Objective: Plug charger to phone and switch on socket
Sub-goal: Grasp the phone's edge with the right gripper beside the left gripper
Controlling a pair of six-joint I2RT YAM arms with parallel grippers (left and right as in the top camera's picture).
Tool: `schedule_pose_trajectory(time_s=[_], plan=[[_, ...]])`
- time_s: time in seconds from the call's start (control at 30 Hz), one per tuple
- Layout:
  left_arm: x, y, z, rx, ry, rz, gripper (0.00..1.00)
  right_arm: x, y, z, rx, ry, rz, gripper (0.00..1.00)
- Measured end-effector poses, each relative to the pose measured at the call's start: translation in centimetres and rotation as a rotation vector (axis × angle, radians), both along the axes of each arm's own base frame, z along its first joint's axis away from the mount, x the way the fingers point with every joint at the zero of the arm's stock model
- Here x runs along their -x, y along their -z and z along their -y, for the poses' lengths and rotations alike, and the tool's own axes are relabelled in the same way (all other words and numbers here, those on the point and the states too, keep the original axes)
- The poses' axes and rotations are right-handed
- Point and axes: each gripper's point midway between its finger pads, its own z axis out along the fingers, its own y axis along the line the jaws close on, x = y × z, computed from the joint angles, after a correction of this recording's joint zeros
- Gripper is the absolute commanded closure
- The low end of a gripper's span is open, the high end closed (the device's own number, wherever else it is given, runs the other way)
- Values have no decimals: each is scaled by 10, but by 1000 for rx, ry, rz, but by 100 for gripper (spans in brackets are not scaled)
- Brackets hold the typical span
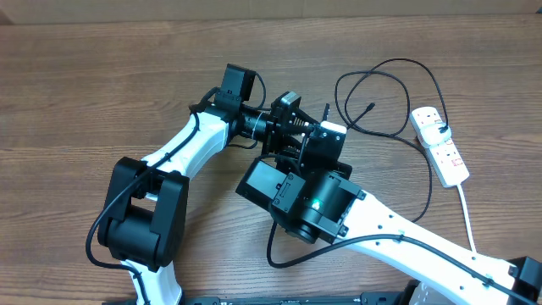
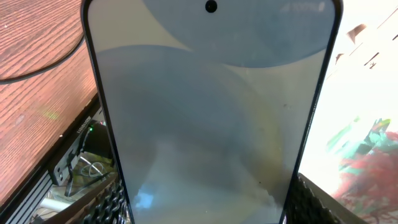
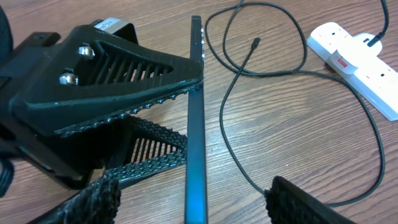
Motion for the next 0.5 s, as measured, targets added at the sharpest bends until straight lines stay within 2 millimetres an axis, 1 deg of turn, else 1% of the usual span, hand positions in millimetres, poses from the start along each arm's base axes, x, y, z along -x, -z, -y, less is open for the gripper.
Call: schedule_pose_trajectory(time_s=[0.17, 0.23, 0.37, 0.5], plan=[[0, 0, 0, -1, 0, -3, 55, -2, 10, -2, 35, 1, -11, 34], [0, 0, 0, -3, 0, -6, 54, -2, 14, -1, 45, 2, -15, 39], [0, 0, 0, -4, -1, -9, 54, -2, 17, -1, 46, 2, -14, 46], [0, 0, 0, -3, 0, -10, 54, -2, 22, -1, 49, 1, -15, 59]])
